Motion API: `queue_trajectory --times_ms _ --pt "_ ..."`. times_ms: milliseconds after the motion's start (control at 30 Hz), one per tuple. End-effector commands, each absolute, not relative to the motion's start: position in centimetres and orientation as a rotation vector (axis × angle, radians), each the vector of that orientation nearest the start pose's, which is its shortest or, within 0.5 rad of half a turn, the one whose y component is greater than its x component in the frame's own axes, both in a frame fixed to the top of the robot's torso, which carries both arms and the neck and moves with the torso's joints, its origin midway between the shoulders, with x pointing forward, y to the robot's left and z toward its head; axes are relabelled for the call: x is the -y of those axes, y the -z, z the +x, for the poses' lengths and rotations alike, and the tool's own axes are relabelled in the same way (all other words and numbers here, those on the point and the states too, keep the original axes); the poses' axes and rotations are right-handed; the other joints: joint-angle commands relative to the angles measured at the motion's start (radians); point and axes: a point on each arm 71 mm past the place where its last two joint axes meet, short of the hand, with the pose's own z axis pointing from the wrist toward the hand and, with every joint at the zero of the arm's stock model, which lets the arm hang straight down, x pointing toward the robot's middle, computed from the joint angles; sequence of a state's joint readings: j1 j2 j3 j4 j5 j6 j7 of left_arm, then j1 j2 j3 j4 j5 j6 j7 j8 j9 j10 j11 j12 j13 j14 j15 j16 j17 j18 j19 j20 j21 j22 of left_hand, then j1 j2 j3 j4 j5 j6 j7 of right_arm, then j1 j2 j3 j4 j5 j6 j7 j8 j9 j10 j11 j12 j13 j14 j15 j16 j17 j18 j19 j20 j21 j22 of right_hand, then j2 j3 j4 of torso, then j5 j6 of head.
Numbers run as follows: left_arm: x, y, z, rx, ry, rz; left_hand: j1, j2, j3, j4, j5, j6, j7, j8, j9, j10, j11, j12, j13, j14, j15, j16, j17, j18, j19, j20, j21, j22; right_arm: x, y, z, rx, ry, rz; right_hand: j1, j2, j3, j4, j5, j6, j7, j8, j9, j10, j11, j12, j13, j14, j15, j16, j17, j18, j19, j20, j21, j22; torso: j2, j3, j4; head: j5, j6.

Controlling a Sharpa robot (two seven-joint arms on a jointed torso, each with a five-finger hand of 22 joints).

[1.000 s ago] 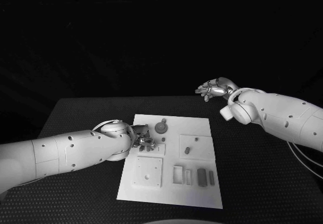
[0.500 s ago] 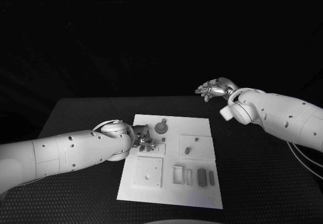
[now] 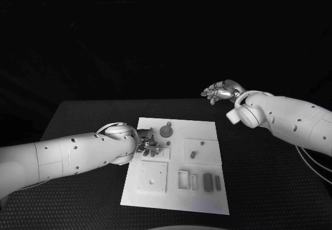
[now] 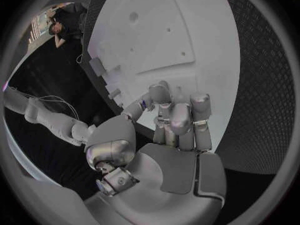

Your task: Assemble the parts on the task board

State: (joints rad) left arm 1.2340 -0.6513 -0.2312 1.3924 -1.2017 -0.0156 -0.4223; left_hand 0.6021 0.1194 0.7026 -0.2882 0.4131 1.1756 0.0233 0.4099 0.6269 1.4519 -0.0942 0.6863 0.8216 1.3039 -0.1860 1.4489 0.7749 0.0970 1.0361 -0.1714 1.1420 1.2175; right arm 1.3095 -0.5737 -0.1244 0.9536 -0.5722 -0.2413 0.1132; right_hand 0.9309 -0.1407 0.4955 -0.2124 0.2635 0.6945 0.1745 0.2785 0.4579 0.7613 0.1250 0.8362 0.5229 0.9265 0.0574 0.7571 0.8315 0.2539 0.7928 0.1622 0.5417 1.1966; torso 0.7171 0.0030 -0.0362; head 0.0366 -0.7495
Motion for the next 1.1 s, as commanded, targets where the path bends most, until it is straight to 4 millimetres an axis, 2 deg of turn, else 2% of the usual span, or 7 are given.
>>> queue_trajectory --times_ms 33,300,500,1000,1033,1100 --pt "-16.17 28.10 47.32 -2.319 0.362 0.055 0.008 0.021 0.020 0.003 -0.007 0.047 -0.016 -0.001 -0.002 -0.011 -0.001 0.007 -0.002 -0.005 -0.009 0.004 -0.001 0.008 -0.004 -0.058 -0.005 -0.002 23.83 18.16 58.87 -1.669 -0.925 0.620 -0.011 -0.001 -0.002 0.005 0.005 -0.005 0.004 0.006 -0.001 -0.006 0.002 0.006 -0.002 -0.008 0.000 -0.001 -0.002 0.002 -0.002 0.006 -0.004 0.001 0.000 0.0001 0.0000 0.001 0.000" --pt "-16.04 28.08 47.43 -2.311 0.354 0.071 -0.003 0.029 0.027 0.002 -0.015 0.048 -0.017 0.002 -0.004 -0.011 -0.002 0.011 -0.005 -0.005 -0.009 0.006 -0.003 0.009 -0.003 -0.058 -0.008 -0.002 23.85 18.16 58.87 -1.669 -0.924 0.620 -0.011 -0.001 -0.002 0.005 0.006 -0.005 0.004 0.007 -0.001 -0.007 0.002 0.007 -0.003 -0.009 0.000 -0.001 -0.002 0.002 -0.002 0.006 -0.005 0.002 0.001 -0.0006 0.0003 0.002 0.001" --pt "-16.01 28.06 47.65 -2.301 0.340 0.087 0.019 0.017 0.044 0.001 -0.011 0.048 -0.018 0.005 -0.005 -0.011 -0.003 0.014 -0.008 -0.004 -0.011 0.008 -0.004 0.010 0.001 -0.060 -0.008 -0.002 23.80 18.16 58.87 -1.669 -0.925 0.620 -0.011 0.000 -0.002 0.005 0.008 -0.005 0.004 0.007 -0.002 -0.007 0.002 0.007 -0.004 -0.009 0.000 -0.001 -0.002 0.002 -0.002 0.007 -0.005 0.002 0.000 -0.0009 0.0006 0.002 0.002" --pt "-15.87 28.25 47.74 -2.333 0.314 0.114 0.034 0.010 0.047 0.002 -0.016 0.046 -0.018 0.006 -0.007 -0.012 -0.003 0.016 -0.011 -0.004 -0.011 0.009 -0.005 0.010 0.003 -0.060 -0.010 -0.001 23.74 18.16 58.89 -1.670 -0.926 0.619 -0.012 0.000 -0.003 0.005 0.010 -0.005 0.004 0.007 -0.002 -0.007 0.002 0.009 -0.006 -0.009 0.000 -0.001 -0.002 0.002 -0.002 0.007 -0.007 0.004 0.001 -0.0013 0.0005 0.001 0.003" --pt "-15.89 28.25 47.76 -2.333 0.313 0.113 0.035 0.010 0.046 0.003 -0.018 0.045 -0.018 0.006 -0.007 -0.012 -0.003 0.016 -0.012 -0.004 -0.011 0.009 -0.005 0.010 0.003 -0.060 -0.010 -0.002 23.75 18.16 58.89 -1.670 -0.926 0.620 -0.012 0.000 -0.003 0.005 0.010 -0.005 0.004 0.007 -0.002 -0.007 0.002 0.009 -0.006 -0.009 0.000 -0.001 -0.002 0.002 -0.002 0.007 -0.007 0.004 0.000 -0.0013 0.0007 0.001 0.003" --pt "-15.96 28.22 47.82 -2.328 0.315 0.104 0.040 0.009 0.041 0.007 -0.045 0.042 -0.016 0.006 -0.008 -0.014 -0.002 0.015 -0.015 -0.005 -0.011 0.007 -0.007 0.009 0.003 -0.059 -0.013 -0.002 23.79 18.16 58.89 -1.670 -0.926 0.620 -0.012 0.000 -0.003 0.005 0.010 -0.005 0.004 0.007 -0.002 -0.007 0.002 0.009 -0.006 -0.009 0.000 -0.001 -0.002 0.002 -0.002 0.007 -0.007 0.004 0.000 -0.0012 0.0011 0.000 0.003"
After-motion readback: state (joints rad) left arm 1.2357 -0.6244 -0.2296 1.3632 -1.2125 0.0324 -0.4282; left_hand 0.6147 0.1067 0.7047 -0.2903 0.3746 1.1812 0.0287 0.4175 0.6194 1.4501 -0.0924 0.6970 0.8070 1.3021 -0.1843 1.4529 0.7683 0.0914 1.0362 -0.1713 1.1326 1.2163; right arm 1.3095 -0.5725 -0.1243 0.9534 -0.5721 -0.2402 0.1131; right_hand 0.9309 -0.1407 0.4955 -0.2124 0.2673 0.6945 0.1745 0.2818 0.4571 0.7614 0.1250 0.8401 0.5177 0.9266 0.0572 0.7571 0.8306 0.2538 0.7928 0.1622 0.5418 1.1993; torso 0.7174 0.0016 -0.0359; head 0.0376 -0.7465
